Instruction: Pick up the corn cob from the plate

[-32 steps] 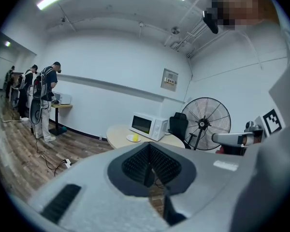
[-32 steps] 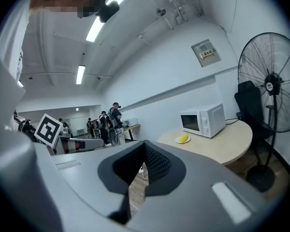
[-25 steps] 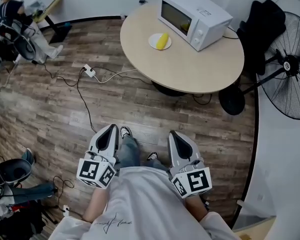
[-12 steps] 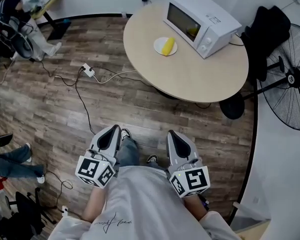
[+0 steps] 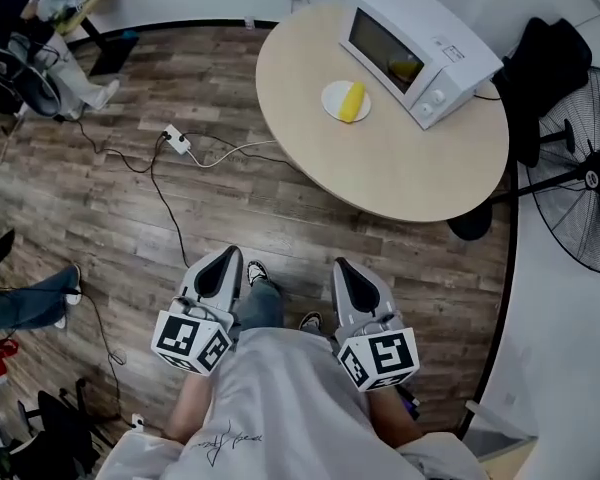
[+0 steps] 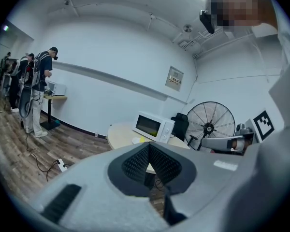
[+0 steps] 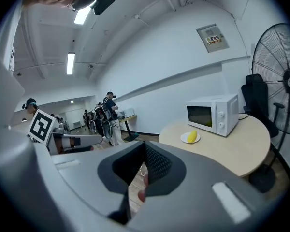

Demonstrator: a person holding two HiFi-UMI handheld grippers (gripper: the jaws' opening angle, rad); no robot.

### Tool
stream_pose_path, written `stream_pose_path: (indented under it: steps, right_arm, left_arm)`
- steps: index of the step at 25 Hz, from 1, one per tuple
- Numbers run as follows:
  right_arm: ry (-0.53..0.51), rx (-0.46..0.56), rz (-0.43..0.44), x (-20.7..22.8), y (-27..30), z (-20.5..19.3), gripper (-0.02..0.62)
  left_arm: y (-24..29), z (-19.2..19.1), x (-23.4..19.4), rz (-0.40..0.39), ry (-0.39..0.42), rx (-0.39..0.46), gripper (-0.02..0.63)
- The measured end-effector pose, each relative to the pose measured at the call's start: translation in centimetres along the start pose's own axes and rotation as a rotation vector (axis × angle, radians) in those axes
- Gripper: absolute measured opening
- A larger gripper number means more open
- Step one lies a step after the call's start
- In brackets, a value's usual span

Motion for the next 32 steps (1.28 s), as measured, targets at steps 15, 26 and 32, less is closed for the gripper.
stream_pose_path:
  steps: [15, 26, 32]
  right_arm:
    - [0.050, 0.008, -0.114, -3.6, 10.5, 2.3, 0.012]
    - [0.004, 0.009, -0.190, -4.9, 15.5, 3.1, 0.009]
    - [-0.015, 0.052, -0.241, -3.6, 17.7, 4.1, 0.000]
  left_arm:
    - [3.3, 4.6, -10.3, -0.124, 0.039, -0.032, 0.000]
    - [5.6, 5.9, -15.3, -0.157, 0.020, -0.045, 0.000]
    - [9.1, 7.1, -16.1, -0.214, 0.030, -0.069, 0.000]
Point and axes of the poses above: the fingertips, and each gripper's own axes: y forward along the fingers, x to its right, z out of its top, the point moved 10 cm from there along -y, backward along the fingers
